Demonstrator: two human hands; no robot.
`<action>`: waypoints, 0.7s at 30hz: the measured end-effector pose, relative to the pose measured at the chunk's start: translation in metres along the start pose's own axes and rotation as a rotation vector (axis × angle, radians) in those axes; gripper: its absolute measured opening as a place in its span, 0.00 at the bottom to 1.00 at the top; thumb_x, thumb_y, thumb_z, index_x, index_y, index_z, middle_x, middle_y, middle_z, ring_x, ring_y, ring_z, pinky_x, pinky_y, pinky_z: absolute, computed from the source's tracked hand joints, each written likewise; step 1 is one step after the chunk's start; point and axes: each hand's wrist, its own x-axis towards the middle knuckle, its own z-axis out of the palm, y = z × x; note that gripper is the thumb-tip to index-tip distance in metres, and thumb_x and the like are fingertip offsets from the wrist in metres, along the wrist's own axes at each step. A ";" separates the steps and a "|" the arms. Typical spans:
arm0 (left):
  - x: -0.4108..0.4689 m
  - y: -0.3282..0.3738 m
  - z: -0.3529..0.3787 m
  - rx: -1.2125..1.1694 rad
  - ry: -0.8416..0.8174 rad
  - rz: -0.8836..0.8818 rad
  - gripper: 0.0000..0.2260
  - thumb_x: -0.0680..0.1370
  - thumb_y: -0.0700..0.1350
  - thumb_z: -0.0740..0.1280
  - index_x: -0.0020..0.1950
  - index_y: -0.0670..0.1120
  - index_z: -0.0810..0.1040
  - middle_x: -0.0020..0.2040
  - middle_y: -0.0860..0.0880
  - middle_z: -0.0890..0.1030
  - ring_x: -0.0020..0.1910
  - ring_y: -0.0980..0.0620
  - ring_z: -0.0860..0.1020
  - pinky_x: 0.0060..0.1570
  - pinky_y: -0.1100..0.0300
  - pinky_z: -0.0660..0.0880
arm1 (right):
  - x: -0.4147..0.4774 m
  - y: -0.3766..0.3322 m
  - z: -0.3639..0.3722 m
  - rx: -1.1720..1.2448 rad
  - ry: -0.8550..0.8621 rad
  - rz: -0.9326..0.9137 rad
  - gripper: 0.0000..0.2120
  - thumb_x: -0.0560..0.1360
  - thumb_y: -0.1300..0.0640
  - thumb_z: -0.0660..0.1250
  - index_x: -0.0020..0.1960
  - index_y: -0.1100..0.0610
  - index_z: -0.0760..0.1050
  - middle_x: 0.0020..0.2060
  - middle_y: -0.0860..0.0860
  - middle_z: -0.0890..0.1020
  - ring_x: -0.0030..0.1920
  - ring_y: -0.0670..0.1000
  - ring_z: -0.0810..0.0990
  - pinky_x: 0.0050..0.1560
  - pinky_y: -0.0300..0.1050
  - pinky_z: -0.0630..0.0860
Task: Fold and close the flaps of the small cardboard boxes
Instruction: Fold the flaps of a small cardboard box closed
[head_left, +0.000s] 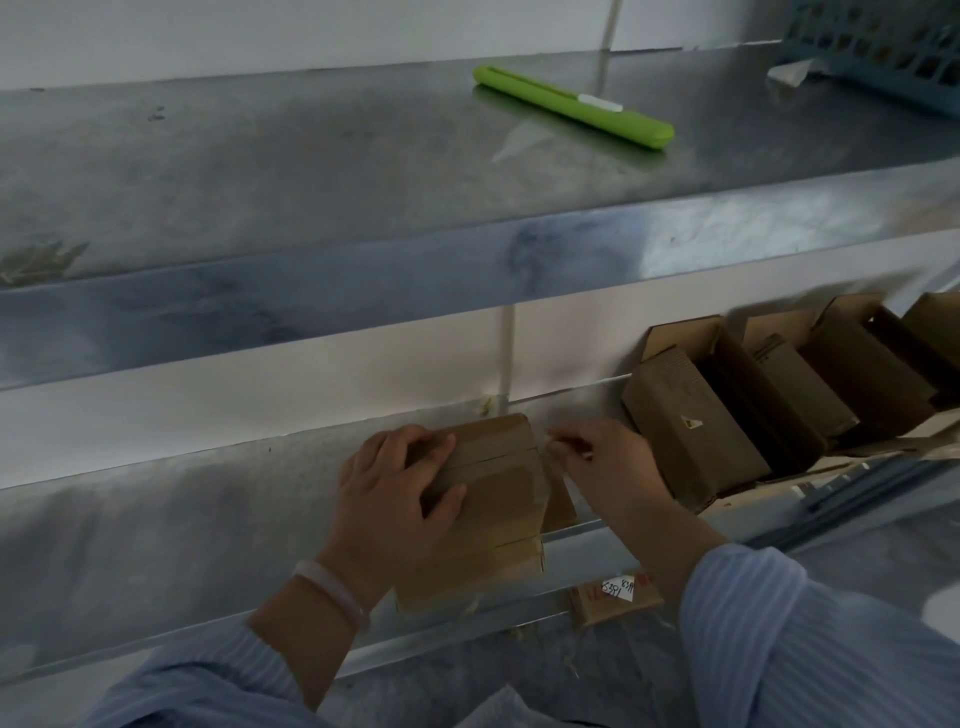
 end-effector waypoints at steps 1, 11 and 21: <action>0.000 0.000 0.000 0.003 0.008 0.004 0.25 0.73 0.64 0.58 0.65 0.53 0.77 0.61 0.52 0.73 0.59 0.47 0.72 0.58 0.48 0.70 | 0.000 0.002 0.007 0.084 -0.022 0.071 0.10 0.78 0.54 0.66 0.58 0.49 0.81 0.49 0.45 0.83 0.47 0.44 0.79 0.52 0.39 0.76; -0.002 0.002 -0.004 -0.037 0.012 0.002 0.25 0.73 0.63 0.59 0.65 0.52 0.76 0.61 0.54 0.74 0.60 0.51 0.71 0.61 0.54 0.66 | 0.027 0.029 -0.004 0.268 0.081 0.334 0.10 0.75 0.51 0.70 0.53 0.53 0.77 0.46 0.49 0.82 0.46 0.51 0.82 0.49 0.46 0.78; -0.014 -0.017 -0.018 -0.202 0.193 -0.137 0.21 0.76 0.56 0.60 0.65 0.47 0.74 0.61 0.49 0.73 0.60 0.58 0.66 0.62 0.57 0.65 | 0.011 0.013 0.011 0.177 0.037 0.116 0.11 0.80 0.52 0.62 0.61 0.48 0.77 0.57 0.47 0.80 0.57 0.47 0.77 0.58 0.44 0.73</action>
